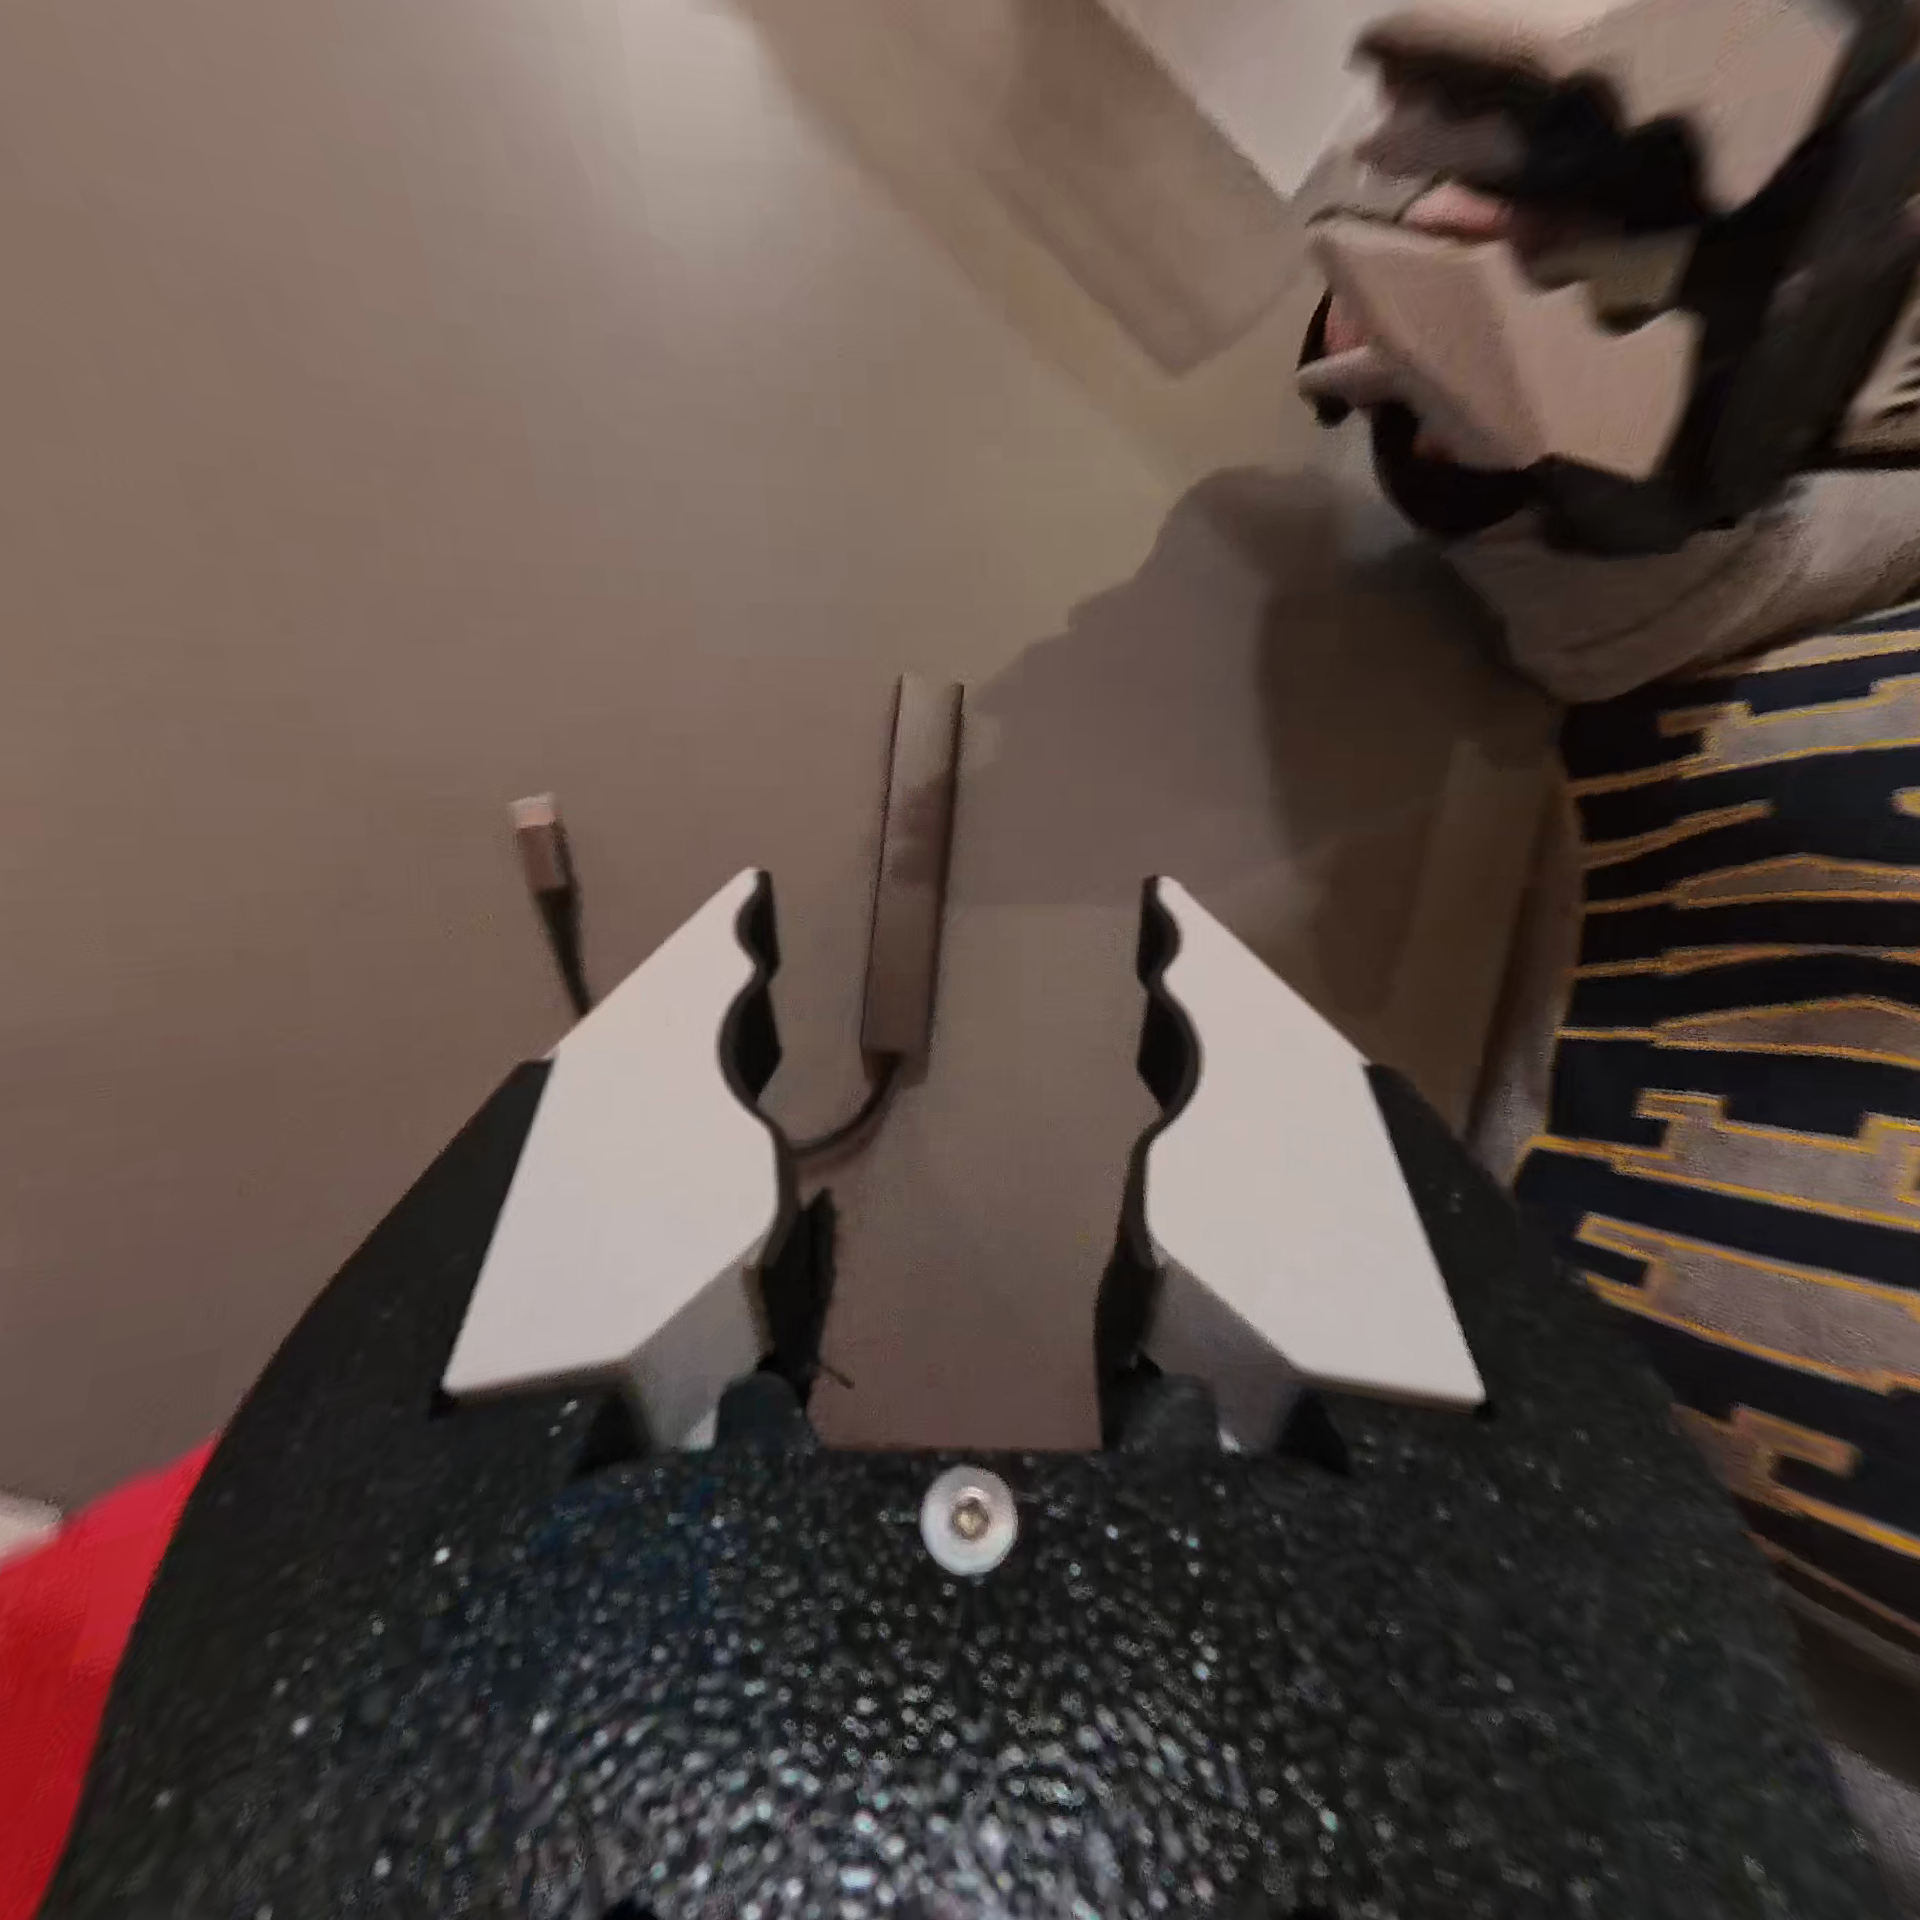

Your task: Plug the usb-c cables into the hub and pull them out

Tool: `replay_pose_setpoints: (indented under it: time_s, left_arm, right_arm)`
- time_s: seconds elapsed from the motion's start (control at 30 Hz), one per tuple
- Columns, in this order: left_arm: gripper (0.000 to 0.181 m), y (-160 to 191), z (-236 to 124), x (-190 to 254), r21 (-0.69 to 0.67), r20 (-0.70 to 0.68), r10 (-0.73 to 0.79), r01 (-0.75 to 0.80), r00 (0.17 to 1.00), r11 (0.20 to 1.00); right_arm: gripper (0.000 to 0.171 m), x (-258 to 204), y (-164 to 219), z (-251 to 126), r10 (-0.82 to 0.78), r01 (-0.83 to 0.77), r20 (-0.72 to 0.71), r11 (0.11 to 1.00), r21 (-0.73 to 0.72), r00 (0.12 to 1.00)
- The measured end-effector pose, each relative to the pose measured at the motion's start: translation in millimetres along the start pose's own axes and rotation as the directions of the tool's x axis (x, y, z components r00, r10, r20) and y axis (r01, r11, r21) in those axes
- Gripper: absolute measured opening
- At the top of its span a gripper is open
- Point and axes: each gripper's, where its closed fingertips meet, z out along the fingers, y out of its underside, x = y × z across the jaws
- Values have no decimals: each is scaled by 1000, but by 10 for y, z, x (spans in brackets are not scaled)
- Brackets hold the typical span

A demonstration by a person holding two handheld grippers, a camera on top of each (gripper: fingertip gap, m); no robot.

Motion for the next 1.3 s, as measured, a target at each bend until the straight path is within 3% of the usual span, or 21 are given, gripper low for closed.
replay_pose_setpoints:
  time_s: [0.03, 0.13, 0.27, 0.37, 0.57, 0.73, 0.93, 1.0, 1.13, 1.3]
  left_arm:
    - [74, 10, -226, -6, 45, 41, -23, 21, 999, 999]
    - [68, 264, -868, -119, 158, 203, -142, 111, 969, 981]
    - [54, 1135, -1385, -335, 153, 433, -308, 267, 848, 951]
    - [44, 1785, -1475, -398, 151, 497, -438, 423, 749, 894]
    - [42, 2661, -1277, -535, 96, 580, -495, 549, 647, 830]
    - [42, 2798, -1051, -602, 177, 471, -610, 609, 638, 773]
    - [12, 2758, -1100, -554, 195, 448, -604, 587, 659, 785]
    - [1, 2685, -1258, -503, 219, 466, -599, 571, 651, 791]
    - [1, 2381, -1746, -446, 292, 584, -523, 440, 621, 849]
    - [1, 1691, -2444, -346, 346, 723, -389, 188, 571, 919]
  right_arm:
    - [15, -4, -12, -9, 0, 0, 3, 1000, 3, 1000]
    - [15, -7, -83, -33, -7, 6, 10, 1000, 23, 1000]
    - [15, -13, -116, -27, -12, 11, 27, 999, 35, 1000]
    - [15, -39, -111, -16, -15, 13, 37, 999, 33, 999]
    - [15, -65, -78, 2, -10, 9, 46, 1000, 18, 999]
    - [15, -99, -37, 15, -3, 3, 60, 1000, 1, 998]
    - [15, -121, -14, 17, -1, 2, 69, 1000, -11, 998]
    - [15, -124, -12, 14, -2, 3, 70, 1000, -13, 998]
    - [15, -132, -13, 9, -2, 3, 71, 1000, -13, 997]
    - [15, -145, -5, 4, -1, 2, 77, 1000, -18, 997]
